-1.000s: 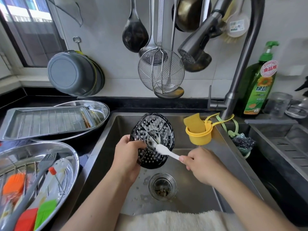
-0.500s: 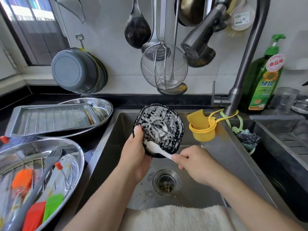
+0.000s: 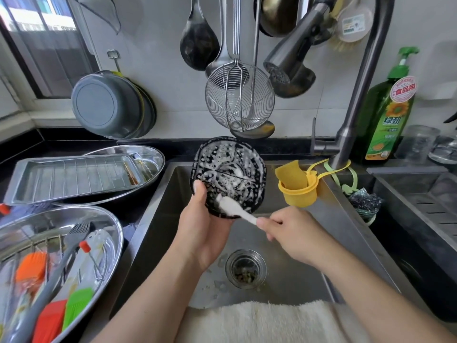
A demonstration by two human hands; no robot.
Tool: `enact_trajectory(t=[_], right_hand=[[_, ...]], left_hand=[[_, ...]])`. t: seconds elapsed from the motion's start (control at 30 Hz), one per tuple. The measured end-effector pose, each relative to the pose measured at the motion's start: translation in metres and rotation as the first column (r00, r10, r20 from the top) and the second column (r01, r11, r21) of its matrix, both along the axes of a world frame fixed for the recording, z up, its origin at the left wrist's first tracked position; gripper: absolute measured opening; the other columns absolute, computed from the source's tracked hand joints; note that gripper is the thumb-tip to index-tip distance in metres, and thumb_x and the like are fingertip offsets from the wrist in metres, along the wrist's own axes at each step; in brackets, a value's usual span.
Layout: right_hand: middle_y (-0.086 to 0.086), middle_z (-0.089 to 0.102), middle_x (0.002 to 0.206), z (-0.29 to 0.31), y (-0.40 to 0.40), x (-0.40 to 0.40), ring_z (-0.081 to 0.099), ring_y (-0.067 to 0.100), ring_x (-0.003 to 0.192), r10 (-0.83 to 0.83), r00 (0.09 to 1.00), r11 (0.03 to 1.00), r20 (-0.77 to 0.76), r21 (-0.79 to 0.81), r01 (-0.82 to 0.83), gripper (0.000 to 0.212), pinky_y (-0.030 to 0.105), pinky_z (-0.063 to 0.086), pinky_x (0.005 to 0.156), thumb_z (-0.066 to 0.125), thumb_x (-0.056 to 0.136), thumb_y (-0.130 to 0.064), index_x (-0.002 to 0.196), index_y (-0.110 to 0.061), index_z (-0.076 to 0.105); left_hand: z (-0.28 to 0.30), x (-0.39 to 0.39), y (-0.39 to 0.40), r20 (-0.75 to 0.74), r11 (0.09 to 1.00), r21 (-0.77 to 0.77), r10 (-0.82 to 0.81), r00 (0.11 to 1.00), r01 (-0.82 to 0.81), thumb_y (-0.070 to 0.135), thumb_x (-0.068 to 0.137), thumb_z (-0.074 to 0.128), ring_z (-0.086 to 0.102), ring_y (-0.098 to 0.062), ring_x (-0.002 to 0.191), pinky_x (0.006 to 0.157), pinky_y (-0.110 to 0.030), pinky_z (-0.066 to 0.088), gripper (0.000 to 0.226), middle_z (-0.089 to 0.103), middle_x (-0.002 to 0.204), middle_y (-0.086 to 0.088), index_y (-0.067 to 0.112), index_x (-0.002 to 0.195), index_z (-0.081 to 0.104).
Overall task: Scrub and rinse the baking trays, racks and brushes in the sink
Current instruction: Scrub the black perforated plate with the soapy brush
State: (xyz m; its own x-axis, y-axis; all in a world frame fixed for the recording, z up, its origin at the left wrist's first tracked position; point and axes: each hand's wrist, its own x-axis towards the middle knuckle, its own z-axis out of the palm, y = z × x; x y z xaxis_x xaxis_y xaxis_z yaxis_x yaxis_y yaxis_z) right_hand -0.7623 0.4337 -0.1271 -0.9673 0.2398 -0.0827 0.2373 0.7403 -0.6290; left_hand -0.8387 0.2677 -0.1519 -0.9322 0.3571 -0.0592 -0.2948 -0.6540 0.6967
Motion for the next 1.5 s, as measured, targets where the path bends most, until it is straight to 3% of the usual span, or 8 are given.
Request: enact_trajectory(t=[0.23,0.37,0.47,0.63,0.77,0.97,1.23,1.5], right_hand=[[-0.005,0.042,0.045,-0.001,-0.010,0.003,0.039,0.013,0.046,0.037,0.999,0.999,0.030,0.018,-0.038,0.047,0.027,0.028,0.046,0.057,0.100,-0.047,0.062,-0.018,0.062],[-0.005,0.048,0.051,0.004,0.023,-0.002,0.047,0.018,0.053,-0.131,0.991,0.990,-0.010,0.042,0.132,0.046,0.028,0.030,0.050,0.057,0.100,-0.046,0.066,-0.017,0.066],[-0.004,0.044,0.049,-0.001,0.015,0.005,0.041,0.014,0.047,-0.011,0.999,1.000,0.036,0.025,0.010,0.047,0.028,0.029,0.049,0.058,0.098,-0.049,0.067,-0.016,0.068],[-0.001,0.051,0.056,0.002,0.031,-0.002,0.047,0.019,0.054,-0.192,0.980,0.981,-0.043,0.005,0.192,0.047,0.029,0.033,0.054,0.055,0.101,-0.048,0.069,-0.016,0.068],[-0.005,0.045,0.053,-0.001,0.020,0.002,0.041,0.013,0.049,-0.057,0.998,0.998,-0.020,0.005,0.057,0.046,0.027,0.029,0.048,0.055,0.100,-0.048,0.070,-0.016,0.068],[-0.003,0.045,0.052,0.000,0.031,-0.002,0.042,0.018,0.051,-0.203,0.975,0.979,-0.093,-0.041,0.200,0.047,0.029,0.028,0.051,0.054,0.102,-0.046,0.072,-0.013,0.068],[-0.007,0.041,0.041,0.002,0.010,-0.004,0.036,0.008,0.043,-0.127,0.984,0.992,-0.127,-0.041,0.122,0.049,0.026,0.025,0.045,0.052,0.101,-0.051,0.072,-0.014,0.068],[-0.006,0.041,0.047,0.001,0.019,0.001,0.039,0.012,0.047,-0.131,0.988,0.991,-0.087,-0.038,0.128,0.048,0.028,0.027,0.048,0.053,0.101,-0.048,0.072,-0.012,0.068]], left_hand=[[-0.002,-0.008,-0.004,0.062,0.986,0.111,0.119,0.991,-0.125,0.054,0.107,0.032,0.066,-0.031,0.125,0.100,-0.055,0.055,0.062,0.060,0.146,-0.013,0.015,0.154,0.044],[-0.002,-0.010,-0.007,0.022,0.980,0.140,0.137,0.990,-0.139,0.051,0.111,0.022,0.059,-0.034,0.134,0.117,-0.054,0.041,0.063,0.059,0.148,-0.014,0.013,0.156,0.040],[-0.001,-0.009,-0.007,0.022,0.986,0.126,0.104,0.994,-0.106,0.051,0.109,0.025,0.061,-0.035,0.131,0.110,-0.056,0.048,0.062,0.060,0.146,-0.015,0.012,0.155,0.041],[0.004,-0.004,-0.005,-0.015,0.991,0.065,0.118,0.993,-0.117,0.047,0.111,0.025,0.065,-0.034,0.127,0.107,-0.056,0.051,0.056,0.065,0.141,-0.013,0.014,0.152,0.046],[0.007,0.005,0.000,-0.029,0.997,-0.012,0.071,0.997,-0.072,0.045,0.112,0.025,0.068,-0.030,0.122,0.097,-0.052,0.058,0.053,0.070,0.135,-0.010,0.014,0.145,0.052],[0.010,0.005,-0.001,-0.030,0.994,-0.079,0.069,0.997,-0.071,0.044,0.112,0.029,0.070,-0.030,0.118,0.096,-0.055,0.058,0.048,0.072,0.131,-0.009,0.016,0.144,0.053],[0.001,0.020,0.011,-0.163,0.867,-0.498,-0.120,0.979,0.024,0.019,0.112,0.043,0.074,-0.035,0.106,0.092,-0.054,0.059,0.028,0.077,0.113,-0.018,0.006,0.123,0.066],[0.004,0.015,0.003,-0.159,0.908,-0.419,-0.073,0.985,0.000,0.007,0.110,0.042,0.073,-0.030,0.110,0.088,-0.047,0.060,0.029,0.076,0.118,-0.013,0.013,0.128,0.065]])
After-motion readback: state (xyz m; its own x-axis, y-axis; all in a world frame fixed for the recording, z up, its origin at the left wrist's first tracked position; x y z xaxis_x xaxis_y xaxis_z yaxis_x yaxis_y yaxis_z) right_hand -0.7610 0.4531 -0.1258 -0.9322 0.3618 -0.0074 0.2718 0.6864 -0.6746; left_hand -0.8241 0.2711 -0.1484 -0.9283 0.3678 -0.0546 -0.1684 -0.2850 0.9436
